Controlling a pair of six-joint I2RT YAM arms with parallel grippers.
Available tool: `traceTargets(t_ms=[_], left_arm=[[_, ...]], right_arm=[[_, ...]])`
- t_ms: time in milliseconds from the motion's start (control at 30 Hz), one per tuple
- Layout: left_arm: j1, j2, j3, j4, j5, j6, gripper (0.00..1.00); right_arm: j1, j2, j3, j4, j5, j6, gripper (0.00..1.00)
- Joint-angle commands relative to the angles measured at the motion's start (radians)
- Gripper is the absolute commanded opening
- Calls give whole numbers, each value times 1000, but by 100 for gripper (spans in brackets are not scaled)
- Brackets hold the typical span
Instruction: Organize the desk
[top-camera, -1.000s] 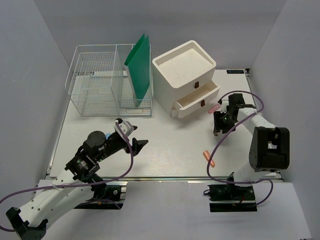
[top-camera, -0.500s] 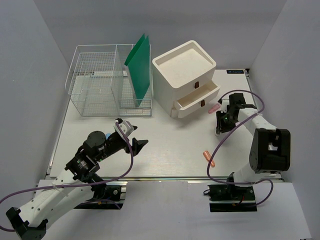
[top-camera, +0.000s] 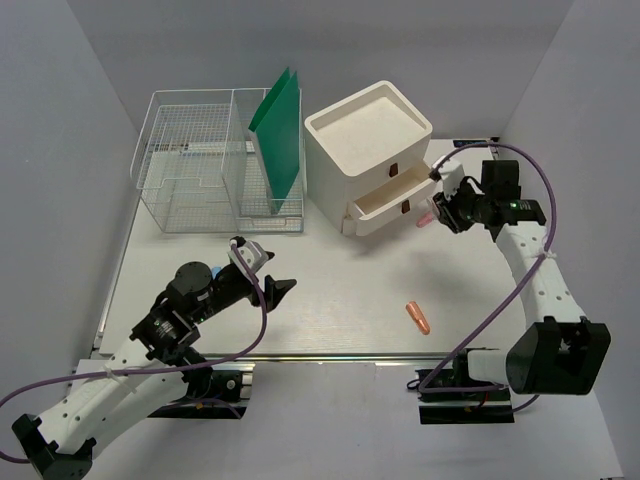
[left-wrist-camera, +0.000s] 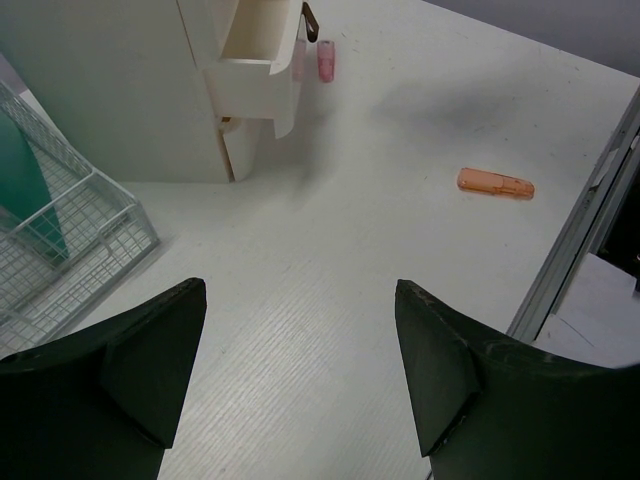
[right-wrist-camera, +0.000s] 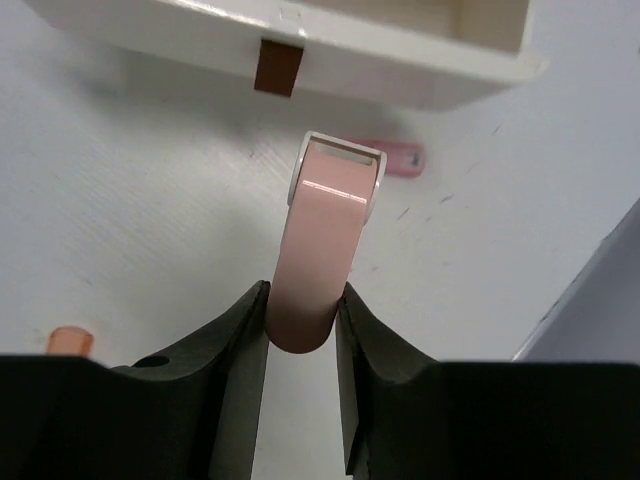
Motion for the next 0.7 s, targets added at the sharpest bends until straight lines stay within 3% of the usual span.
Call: traceTargets(t_ms=[0,433,533,667], left_arm=[[4,7,18,-8,-7,0,86],[4,41,19,-17,-30,5,85],[4,50,19,-18,-39,5,86],[4,59,19,-18,-41,8,85]], right_arm=[[38,-17,65,34,-54,-252,0],[230,133,206,186,261,-695,0],[261,140,163,291,339,-737,1],[294,158,152,306,364,-791,5]])
